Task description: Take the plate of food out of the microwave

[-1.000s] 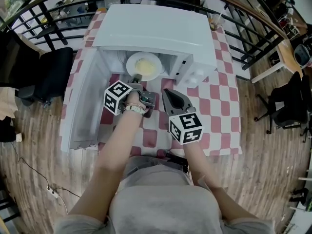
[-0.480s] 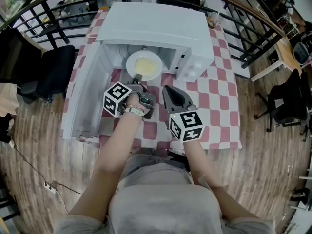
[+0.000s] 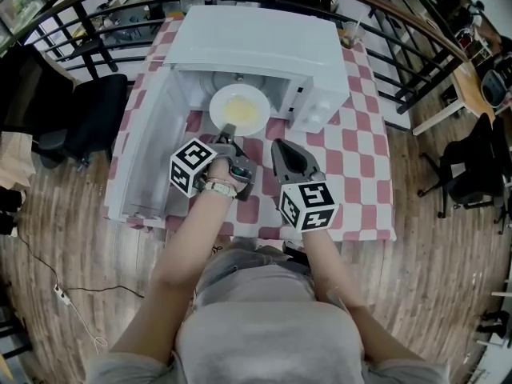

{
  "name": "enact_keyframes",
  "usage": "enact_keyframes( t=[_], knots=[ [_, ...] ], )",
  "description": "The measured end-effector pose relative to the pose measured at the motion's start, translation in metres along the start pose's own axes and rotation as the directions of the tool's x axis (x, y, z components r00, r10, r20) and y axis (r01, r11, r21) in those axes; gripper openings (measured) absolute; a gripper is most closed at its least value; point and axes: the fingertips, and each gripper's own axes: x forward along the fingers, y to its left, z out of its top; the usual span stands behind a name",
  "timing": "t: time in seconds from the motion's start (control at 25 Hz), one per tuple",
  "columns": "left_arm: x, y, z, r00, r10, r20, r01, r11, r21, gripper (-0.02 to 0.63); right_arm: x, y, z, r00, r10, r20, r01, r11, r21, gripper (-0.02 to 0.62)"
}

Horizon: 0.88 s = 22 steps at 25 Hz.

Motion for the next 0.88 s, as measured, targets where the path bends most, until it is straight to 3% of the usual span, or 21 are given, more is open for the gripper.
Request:
enact_keyframes(
  t=[0.36,0.88],
  knots=[
    [-0.019,-0.015,-0.009,1.0,-0.029,0.006,0.029,0.998,0.05,0.012,-0.004,0.0,0.01,1.0,-0.007,0.024,0.007,1.0,0.0,0.025],
    [-0.041,-0.021,-0.024,0.998,-0.062,0.019,0.061,0.997,0.046,0.012,-0.012,0.003,0.009,0.998,-0.036,0.06,0.038,0.999,-0.036,0.025]
  ],
)
